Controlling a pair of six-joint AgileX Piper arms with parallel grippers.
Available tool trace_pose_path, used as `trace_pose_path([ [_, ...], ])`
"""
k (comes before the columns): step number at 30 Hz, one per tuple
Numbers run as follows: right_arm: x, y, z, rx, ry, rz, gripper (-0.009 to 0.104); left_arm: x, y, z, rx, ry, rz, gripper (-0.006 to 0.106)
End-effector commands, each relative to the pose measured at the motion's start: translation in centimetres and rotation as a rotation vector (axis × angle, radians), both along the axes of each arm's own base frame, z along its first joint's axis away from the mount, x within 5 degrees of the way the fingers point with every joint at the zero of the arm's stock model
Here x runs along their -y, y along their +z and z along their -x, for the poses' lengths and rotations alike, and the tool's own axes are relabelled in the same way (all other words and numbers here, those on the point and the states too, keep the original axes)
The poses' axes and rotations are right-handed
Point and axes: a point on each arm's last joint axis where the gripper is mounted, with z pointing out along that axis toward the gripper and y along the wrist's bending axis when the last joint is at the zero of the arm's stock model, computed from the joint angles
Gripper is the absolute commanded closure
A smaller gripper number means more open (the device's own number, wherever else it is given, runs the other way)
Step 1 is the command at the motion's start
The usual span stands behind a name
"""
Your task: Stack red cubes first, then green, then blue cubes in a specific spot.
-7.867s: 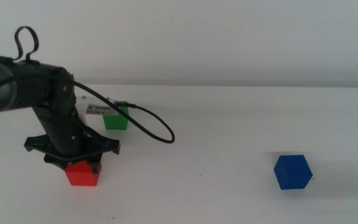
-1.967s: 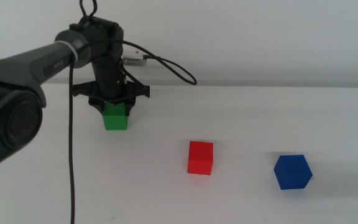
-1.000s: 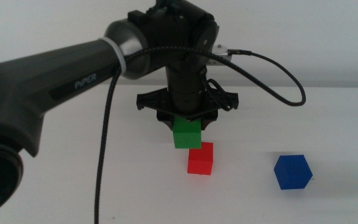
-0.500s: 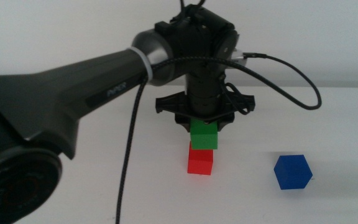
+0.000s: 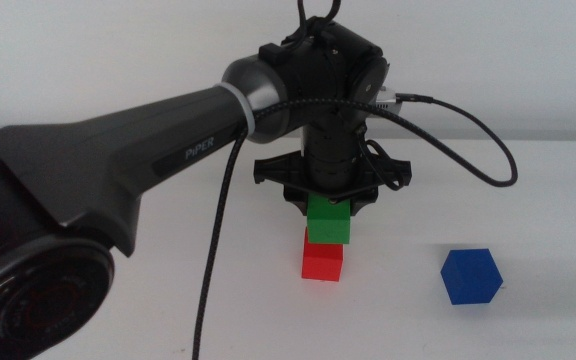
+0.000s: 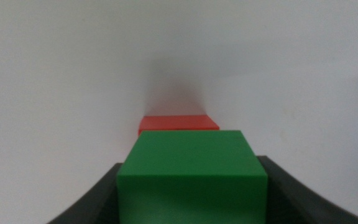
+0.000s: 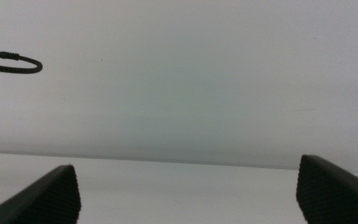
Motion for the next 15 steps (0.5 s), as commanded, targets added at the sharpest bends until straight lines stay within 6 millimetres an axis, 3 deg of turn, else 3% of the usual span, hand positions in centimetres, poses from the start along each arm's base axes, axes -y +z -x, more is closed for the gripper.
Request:
trace_pose_path([
  [1, 0.0, -1.2, 0.1, 0.000, -0.007, 0.008, 0.002, -0.6, 0.0, 0.5, -0.055, 0.035, -0.064, 0.101],
  [15, 0.0, -1.2, 0.1, 0.000, -0.007, 0.008, 0.002, -0.4, -1.3, 0.7, -0.109, 0.043, -0.060, 0.097],
])
